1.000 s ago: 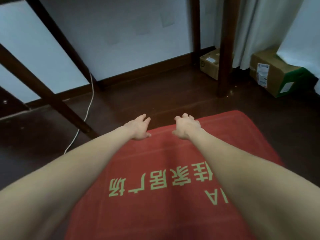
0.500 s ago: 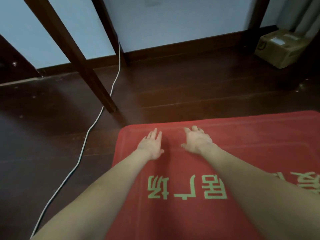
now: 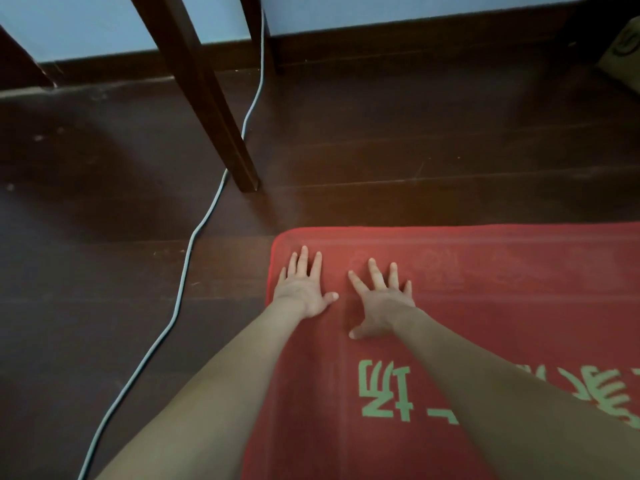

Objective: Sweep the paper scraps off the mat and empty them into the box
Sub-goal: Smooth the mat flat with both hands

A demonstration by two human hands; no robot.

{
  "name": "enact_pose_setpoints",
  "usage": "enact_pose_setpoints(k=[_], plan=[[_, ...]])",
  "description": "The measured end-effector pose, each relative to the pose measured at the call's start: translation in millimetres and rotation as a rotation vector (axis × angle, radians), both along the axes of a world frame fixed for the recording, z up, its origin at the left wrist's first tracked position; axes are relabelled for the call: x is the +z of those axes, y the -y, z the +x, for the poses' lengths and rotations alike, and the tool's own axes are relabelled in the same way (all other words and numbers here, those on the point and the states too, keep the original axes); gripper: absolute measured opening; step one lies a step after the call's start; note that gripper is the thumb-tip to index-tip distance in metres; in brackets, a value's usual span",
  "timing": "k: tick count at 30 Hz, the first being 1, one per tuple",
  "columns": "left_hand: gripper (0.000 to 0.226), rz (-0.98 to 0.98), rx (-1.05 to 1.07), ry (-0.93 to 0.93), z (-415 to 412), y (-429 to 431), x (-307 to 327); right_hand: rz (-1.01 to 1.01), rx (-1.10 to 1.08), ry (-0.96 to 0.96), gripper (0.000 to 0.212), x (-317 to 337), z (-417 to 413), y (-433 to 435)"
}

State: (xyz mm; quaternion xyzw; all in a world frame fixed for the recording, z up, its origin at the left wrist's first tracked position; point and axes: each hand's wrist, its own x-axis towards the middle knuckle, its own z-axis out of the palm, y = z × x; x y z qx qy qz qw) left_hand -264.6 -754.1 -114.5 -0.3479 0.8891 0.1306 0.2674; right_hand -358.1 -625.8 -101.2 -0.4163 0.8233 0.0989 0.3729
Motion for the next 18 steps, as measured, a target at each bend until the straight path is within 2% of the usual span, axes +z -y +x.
enact_pose_setpoints(k=[9,18], plan=[[0.09,-0.002,0.049,0.02,14.7,-40.9,39.3,-0.027,-0.052,0.017,0.093,38.1,11.9,-38.6],[0.093,-0.067,0.041,0.047,43.0,-77.9,80.2,-0.131,-0.061,0.058,0.089,56.2,37.4,-69.1]])
